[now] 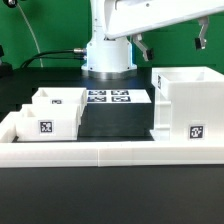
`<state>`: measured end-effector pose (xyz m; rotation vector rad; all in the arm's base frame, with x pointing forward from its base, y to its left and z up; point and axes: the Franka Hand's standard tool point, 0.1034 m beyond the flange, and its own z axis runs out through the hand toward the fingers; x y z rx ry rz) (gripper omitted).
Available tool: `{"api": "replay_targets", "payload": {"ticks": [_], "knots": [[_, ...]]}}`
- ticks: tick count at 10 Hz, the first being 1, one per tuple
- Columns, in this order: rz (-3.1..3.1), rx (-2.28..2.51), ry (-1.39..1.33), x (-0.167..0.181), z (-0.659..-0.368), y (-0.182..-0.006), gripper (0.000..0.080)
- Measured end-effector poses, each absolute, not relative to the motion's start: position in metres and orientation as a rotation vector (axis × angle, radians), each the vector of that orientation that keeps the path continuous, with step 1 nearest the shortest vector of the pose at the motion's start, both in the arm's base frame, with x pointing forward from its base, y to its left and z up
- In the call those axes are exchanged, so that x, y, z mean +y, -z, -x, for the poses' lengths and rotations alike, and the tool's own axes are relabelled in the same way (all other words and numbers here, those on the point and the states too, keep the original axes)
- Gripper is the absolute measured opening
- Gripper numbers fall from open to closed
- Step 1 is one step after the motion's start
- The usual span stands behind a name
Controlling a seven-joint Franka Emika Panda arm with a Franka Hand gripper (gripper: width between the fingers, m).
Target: Assemble drawer
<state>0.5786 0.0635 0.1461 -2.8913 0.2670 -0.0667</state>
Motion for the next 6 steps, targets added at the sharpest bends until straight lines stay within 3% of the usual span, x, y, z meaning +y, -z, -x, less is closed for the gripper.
{"api": "replay_targets", "payload": {"ticks": [1, 6], "knots": [[2.964, 0.01, 0.041, 0.052, -0.569, -0.14, 0.0649], [3.029, -0.004, 0.021, -0.031, -0.538, -0.12, 0.0649]]}}
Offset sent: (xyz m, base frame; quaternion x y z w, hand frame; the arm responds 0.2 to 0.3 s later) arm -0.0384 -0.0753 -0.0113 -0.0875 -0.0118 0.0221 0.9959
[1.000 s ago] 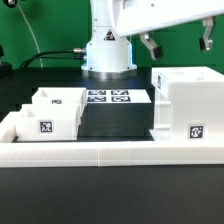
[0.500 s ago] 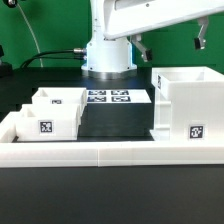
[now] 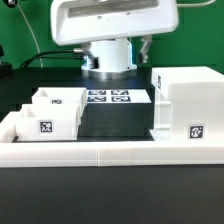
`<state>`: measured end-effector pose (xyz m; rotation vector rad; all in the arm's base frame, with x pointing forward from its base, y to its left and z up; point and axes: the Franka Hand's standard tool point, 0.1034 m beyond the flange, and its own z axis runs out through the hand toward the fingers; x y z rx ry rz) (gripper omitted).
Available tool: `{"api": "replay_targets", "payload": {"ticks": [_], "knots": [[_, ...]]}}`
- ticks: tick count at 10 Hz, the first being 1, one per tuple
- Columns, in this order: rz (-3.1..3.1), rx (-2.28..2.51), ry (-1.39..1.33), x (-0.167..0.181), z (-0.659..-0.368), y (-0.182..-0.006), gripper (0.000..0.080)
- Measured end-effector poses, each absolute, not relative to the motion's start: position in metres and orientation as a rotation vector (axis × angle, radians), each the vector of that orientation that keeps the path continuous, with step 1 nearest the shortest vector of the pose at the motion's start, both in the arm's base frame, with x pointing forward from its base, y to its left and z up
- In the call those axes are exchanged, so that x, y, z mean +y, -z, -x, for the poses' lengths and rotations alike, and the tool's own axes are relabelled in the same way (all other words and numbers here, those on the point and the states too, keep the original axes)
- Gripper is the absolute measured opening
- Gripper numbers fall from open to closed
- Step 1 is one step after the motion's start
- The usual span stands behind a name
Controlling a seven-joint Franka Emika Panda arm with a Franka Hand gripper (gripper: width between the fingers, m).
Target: Assemble drawer
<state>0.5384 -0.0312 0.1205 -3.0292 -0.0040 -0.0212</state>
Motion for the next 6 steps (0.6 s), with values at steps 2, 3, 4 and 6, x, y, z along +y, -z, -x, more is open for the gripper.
{"api": "replay_targets", "payload": {"ticks": [2, 3, 4, 6], "knots": [[3.026, 0.011, 0.018, -0.0371, -0.5373, -0.1176, 0.0649], [3.026, 0.003, 0.017, -0.0352, -0.5373, -0.1173, 0.0649], [3.026, 0.006, 0.017, -0.0364, -0.5371, -0.1171, 0.0649], [3.033, 0.006, 0.015, -0.0396, -0.5359, -0.1144, 0.0649]]}}
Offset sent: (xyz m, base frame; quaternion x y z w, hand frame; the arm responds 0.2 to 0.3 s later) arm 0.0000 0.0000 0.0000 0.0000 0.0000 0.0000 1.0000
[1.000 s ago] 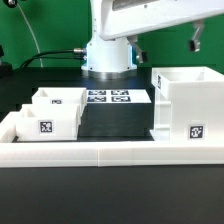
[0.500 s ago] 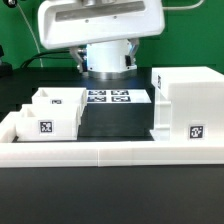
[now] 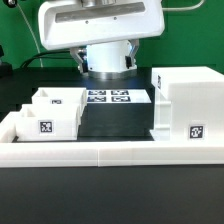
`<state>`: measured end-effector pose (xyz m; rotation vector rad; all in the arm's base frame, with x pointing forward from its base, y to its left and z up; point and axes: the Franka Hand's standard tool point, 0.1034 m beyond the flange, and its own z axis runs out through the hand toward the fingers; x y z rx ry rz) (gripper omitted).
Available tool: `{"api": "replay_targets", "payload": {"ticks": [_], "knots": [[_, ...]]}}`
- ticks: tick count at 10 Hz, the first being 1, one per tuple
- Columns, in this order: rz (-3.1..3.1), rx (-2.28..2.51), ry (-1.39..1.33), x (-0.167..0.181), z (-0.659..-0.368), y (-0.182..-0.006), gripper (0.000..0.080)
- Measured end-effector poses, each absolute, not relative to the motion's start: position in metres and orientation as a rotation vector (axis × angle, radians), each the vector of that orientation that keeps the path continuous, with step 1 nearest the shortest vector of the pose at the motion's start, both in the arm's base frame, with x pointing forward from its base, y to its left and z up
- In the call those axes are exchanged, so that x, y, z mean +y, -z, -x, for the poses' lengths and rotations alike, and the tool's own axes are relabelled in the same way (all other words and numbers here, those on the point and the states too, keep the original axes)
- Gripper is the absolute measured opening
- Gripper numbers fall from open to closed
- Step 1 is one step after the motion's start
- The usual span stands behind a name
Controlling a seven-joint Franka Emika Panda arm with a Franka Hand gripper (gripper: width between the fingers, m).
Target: Assemble drawer
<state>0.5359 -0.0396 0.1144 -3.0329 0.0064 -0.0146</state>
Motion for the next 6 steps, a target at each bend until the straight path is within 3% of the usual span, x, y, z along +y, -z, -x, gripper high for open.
{"api": "replay_targets", "payload": {"ticks": [2, 6], "knots": [[3.082, 0.062, 0.0, -0.059, -0.526, -0.087, 0.0649], [3.112, 0.018, -0.005, -0.08, -0.52, -0.057, 0.0649]]}}
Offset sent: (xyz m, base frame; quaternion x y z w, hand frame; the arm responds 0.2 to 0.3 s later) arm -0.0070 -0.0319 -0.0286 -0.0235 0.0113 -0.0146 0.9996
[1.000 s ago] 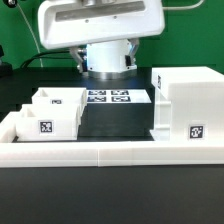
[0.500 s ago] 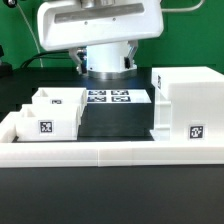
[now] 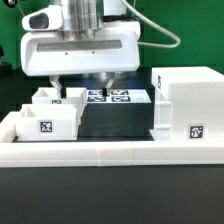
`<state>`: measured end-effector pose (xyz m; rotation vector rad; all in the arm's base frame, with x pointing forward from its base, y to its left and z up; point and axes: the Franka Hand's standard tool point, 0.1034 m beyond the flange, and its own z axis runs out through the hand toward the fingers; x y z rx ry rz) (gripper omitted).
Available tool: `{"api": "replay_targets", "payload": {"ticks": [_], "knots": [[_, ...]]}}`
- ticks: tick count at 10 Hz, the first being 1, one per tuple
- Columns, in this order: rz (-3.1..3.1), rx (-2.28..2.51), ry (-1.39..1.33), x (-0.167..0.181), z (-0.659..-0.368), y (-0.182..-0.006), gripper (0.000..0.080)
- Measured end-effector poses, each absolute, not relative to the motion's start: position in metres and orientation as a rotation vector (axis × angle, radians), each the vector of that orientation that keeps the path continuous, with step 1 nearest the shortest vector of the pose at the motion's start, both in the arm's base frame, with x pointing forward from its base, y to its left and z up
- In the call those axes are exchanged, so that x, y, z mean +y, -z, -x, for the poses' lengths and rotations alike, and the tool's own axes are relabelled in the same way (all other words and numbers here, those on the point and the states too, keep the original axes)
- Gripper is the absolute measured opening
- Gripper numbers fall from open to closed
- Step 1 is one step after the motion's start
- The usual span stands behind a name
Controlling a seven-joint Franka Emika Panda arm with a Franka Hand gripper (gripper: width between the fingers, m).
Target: Assemble drawer
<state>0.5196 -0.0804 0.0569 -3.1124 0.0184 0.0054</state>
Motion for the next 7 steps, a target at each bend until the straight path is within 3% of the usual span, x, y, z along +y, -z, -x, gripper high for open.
{"api": "replay_targets", "payload": {"ticks": [7], "knots": [[3.119, -0.042, -0.013, -0.0913, -0.5145, -0.0447, 0.0649]]}}
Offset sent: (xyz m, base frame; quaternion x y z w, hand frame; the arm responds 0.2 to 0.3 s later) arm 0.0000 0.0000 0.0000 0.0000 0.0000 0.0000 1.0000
